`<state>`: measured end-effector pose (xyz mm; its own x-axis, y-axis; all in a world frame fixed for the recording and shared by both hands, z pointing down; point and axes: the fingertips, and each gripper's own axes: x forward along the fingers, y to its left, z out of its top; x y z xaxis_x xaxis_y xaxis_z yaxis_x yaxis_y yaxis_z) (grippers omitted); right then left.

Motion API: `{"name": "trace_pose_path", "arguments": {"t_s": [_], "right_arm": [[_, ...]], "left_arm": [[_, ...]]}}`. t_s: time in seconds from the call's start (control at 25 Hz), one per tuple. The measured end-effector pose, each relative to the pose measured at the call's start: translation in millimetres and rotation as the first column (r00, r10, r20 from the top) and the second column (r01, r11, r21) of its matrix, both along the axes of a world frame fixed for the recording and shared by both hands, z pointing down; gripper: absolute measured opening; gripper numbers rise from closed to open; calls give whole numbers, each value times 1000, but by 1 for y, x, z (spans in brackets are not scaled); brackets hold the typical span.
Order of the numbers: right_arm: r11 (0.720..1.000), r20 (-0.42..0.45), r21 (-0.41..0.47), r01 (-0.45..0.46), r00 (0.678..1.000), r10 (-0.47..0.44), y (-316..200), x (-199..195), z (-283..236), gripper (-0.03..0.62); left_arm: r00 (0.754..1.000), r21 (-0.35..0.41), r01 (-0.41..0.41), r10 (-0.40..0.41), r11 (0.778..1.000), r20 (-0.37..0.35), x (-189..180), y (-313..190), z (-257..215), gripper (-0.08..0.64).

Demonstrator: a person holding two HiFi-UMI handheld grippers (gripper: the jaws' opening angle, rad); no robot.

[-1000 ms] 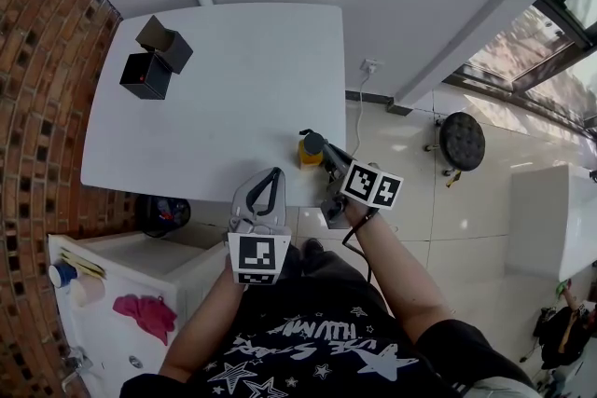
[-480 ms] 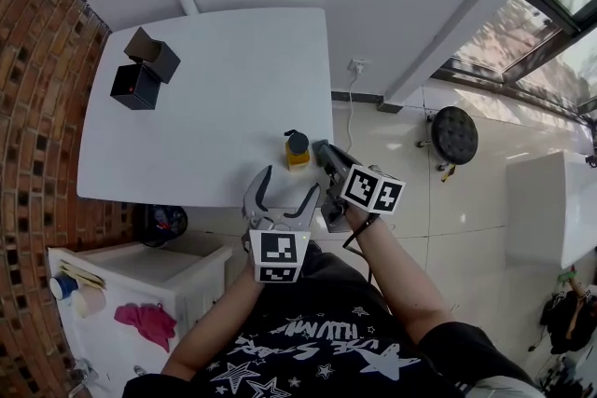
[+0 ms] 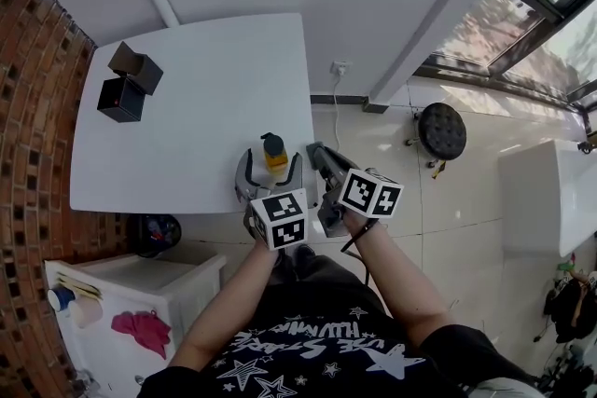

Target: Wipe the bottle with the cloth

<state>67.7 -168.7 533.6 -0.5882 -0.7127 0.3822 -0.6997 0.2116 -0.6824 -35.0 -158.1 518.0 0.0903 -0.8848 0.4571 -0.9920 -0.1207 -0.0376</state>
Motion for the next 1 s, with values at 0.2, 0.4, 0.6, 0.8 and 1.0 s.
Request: {"name": "trace_pose_path", "arguments": {"t_s": [0.2,0.4,0.6,0.8,1.0], "right_arm": [[1000,4,4,4,1000,-4,0,4,-2,35],[1000,17,9,14,1000,-14,-3,2,-3,35],[1000,22,12,24,999,-24,-4,-4,-3,35],[999,26,7,34,999,-34,-4,-8,-2,35],[997,31,27,74,997,-75,-3,-10,-9,35]], "left_arm": [[999,-18,24,-23,1000,37,-4,-1,5,397],[999,-18,12,-11,1000,52,-6,5,3,383],[995,-3,-57,58,998,78,3,10,2,303],[990,17,-99,97,995,99,6,11,3,230],[981,41,-180,177,983,74,7,11,0,225]]}}
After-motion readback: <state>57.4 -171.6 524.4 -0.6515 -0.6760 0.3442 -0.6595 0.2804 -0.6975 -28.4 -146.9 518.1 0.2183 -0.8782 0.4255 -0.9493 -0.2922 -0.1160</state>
